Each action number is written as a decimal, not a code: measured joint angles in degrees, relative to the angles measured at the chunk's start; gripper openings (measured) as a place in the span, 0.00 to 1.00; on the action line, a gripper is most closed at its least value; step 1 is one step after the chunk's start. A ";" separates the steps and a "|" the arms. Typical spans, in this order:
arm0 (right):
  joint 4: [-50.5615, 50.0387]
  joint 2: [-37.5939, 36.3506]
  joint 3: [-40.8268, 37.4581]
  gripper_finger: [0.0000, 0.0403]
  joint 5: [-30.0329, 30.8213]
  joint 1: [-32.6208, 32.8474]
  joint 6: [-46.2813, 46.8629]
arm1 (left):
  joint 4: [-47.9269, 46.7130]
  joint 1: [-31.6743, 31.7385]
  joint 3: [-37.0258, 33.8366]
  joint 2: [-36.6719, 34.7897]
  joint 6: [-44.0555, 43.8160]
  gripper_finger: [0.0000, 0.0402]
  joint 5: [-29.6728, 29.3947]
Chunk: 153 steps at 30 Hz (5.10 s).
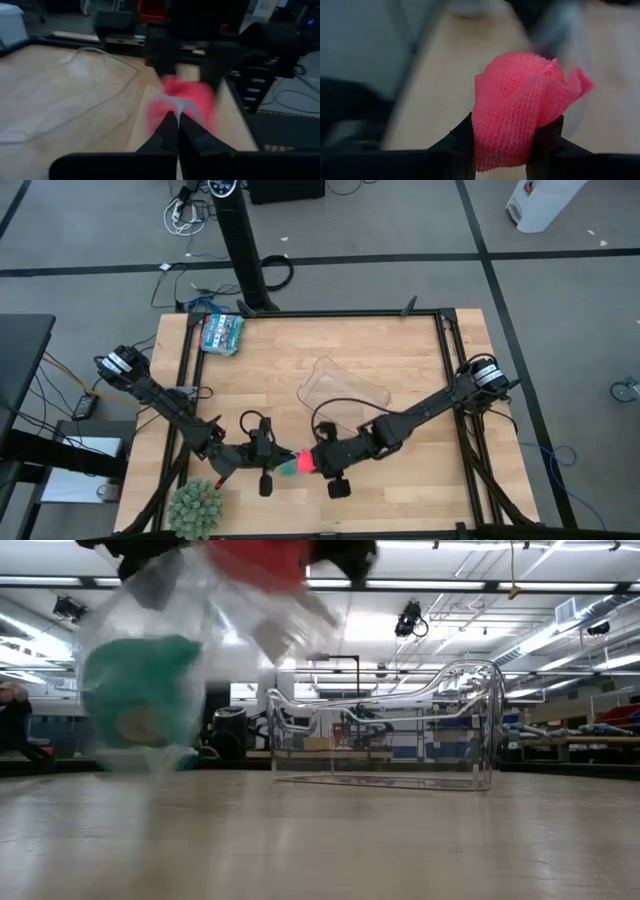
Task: Roll bandage
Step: Put the pink bandage into the transparent zip bag
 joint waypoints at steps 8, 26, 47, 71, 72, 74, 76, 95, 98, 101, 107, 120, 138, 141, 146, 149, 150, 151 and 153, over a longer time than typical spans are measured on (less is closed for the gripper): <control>-2.01 -0.71 0.09 0.28 -3.32 -0.64 4.37 | 2.83 -0.18 0.07 0.04 2.34 0.01 3.16; -2.84 -1.04 1.85 0.25 -9.02 -1.50 0.50 | 3.30 0.92 0.13 -0.13 2.28 0.01 3.81; -2.56 -0.67 1.90 0.23 -12.52 -3.34 1.29 | 2.70 1.33 0.15 -0.11 3.25 0.01 6.73; -2.24 -1.48 1.78 0.23 -6.06 -2.67 1.80 | 6.63 2.97 0.20 -0.09 6.21 0.01 8.72; -3.59 -1.62 1.81 0.23 -3.34 -2.96 2.74 | 6.46 3.03 0.18 -0.09 5.95 0.01 8.42; -5.28 -1.63 1.81 0.23 -2.50 -3.77 4.16 | 6.21 3.09 0.02 -0.04 6.10 0.01 8.97; -4.11 -1.63 1.81 0.23 -7.85 -3.99 2.55 | 6.24 3.10 0.02 0.00 6.43 0.01 11.39; -6.94 -4.10 2.58 0.23 -9.90 -2.09 0.17 | 7.23 4.69 0.11 -0.02 10.98 0.01 8.33; -6.04 -4.14 2.62 0.23 -7.15 -2.03 2.15 | 8.45 5.33 0.09 -0.04 11.13 0.01 8.39; -6.33 -4.19 2.62 0.24 -5.76 -2.06 2.29 | 8.81 5.55 0.09 0.25 10.77 0.01 8.20; -6.85 -4.19 2.62 0.30 -7.83 -1.78 -1.18 | 13.61 5.48 0.13 4.25 9.85 0.01 9.43; -5.74 -6.16 2.80 0.53 -9.53 -0.27 -0.12 | 19.76 5.33 0.09 6.65 14.27 0.01 12.74; -5.64 -6.29 2.73 0.38 -8.39 0.41 -5.25 | 21.84 5.37 0.11 6.58 14.06 0.01 15.75; -5.41 -6.26 2.73 0.38 1.11 0.87 -4.10 | 21.82 5.50 0.11 6.58 14.06 0.01 15.23; -3.50 -6.28 2.68 0.37 -7.10 -0.50 -7.81 | 22.06 5.32 0.11 6.56 14.39 0.01 16.18; -6.07 -6.26 2.66 0.37 -8.07 -1.68 -5.01 | 21.95 5.65 0.11 6.64 14.23 0.01 15.59; -5.03 -6.17 2.64 0.37 -14.34 -2.26 -6.13 | 22.08 5.47 0.11 6.64 14.34 0.01 15.62; -3.81 -6.15 2.64 0.37 -18.04 -2.79 -7.19 | 22.29 5.34 0.11 6.63 14.79 0.01 15.88; -3.58 -6.32 2.69 0.37 -15.75 -3.36 -6.72 | 22.35 5.33 0.11 6.56 15.66 0.01 16.73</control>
